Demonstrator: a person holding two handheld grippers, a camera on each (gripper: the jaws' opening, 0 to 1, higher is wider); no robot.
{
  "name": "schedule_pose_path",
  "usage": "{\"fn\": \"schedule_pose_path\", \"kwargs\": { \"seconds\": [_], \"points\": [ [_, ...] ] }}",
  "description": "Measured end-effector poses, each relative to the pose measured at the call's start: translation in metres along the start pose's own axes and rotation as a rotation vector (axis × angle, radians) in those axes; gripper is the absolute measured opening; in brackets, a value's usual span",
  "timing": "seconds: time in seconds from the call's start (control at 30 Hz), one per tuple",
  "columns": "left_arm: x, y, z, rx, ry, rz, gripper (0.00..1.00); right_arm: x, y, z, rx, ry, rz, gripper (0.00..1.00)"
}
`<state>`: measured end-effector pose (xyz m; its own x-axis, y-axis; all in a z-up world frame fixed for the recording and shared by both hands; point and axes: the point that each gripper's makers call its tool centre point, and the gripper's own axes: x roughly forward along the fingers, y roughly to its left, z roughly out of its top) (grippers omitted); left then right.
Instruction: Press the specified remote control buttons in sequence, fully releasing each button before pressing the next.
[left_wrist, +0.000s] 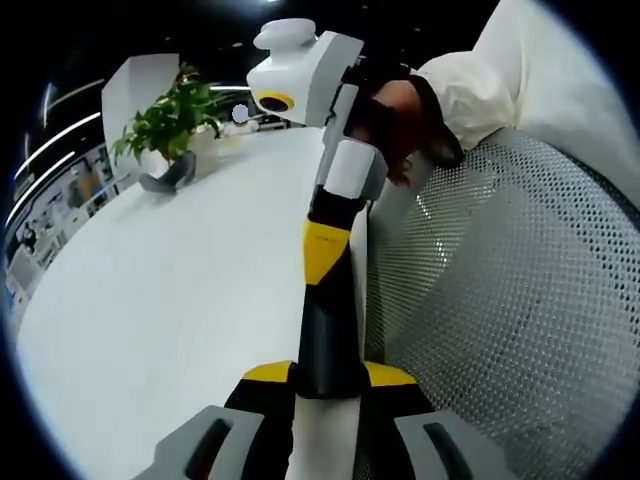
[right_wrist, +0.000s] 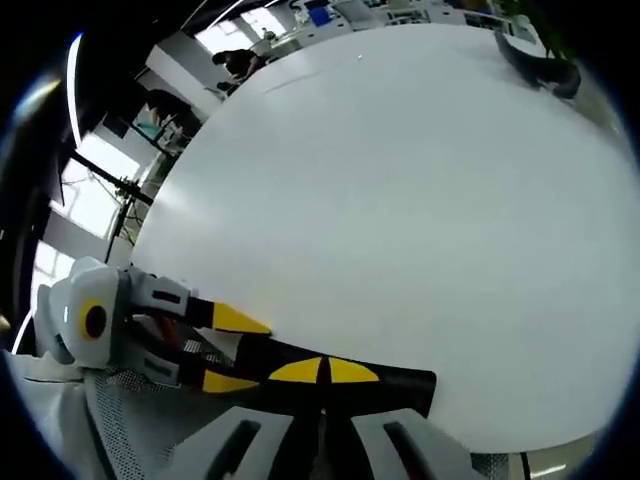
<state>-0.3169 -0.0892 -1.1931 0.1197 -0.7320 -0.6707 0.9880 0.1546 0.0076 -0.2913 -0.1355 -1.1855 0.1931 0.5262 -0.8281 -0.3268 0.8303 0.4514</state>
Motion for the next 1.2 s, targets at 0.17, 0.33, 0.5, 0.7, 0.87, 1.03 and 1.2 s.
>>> {"fn": "schedule_pose_path", "kwargs": {
  "seconds": [0.17, 0.33, 0.5, 0.7, 0.87, 1.03, 1.2],
  "points": [
    [0.0, 0.0, 0.0, -0.001, -0.001, 0.0, 0.25, -0.004, 0.001, 0.001, 0.025, -0.003, 0.01, 0.0],
    [0.0, 0.0, 0.0, -0.001, -0.003, 0.0, 0.25, -0.005, 0.001, -0.003, 0.064, 0.019, 0.02, 0.0],
    [0.0, 0.0, 0.0, 0.0, -0.006, -0.001, 0.25, -0.004, 0.005, -0.006, 0.081, 0.043, 0.041, 0.0],
    [0.0, 0.0, 0.0, -0.002, -0.007, -0.001, 0.25, -0.002, 0.001, -0.008, 0.088, 0.061, 0.038, 0.0],
    [0.0, 0.0, 0.0, -0.002, -0.006, -0.001, 0.25, -0.001, 0.001, -0.008, 0.077, 0.06, 0.031, 0.0],
    [0.0, 0.0, 0.0, -0.002, -0.007, -0.001, 0.25, 0.0, 0.001, -0.009, 0.051, 0.057, 0.012, 0.0],
    [0.0, 0.0, 0.0, -0.003, -0.007, -0.001, 0.25, -0.001, 0.002, -0.01, 0.063, 0.054, 0.02, 0.0]
  ]
}}
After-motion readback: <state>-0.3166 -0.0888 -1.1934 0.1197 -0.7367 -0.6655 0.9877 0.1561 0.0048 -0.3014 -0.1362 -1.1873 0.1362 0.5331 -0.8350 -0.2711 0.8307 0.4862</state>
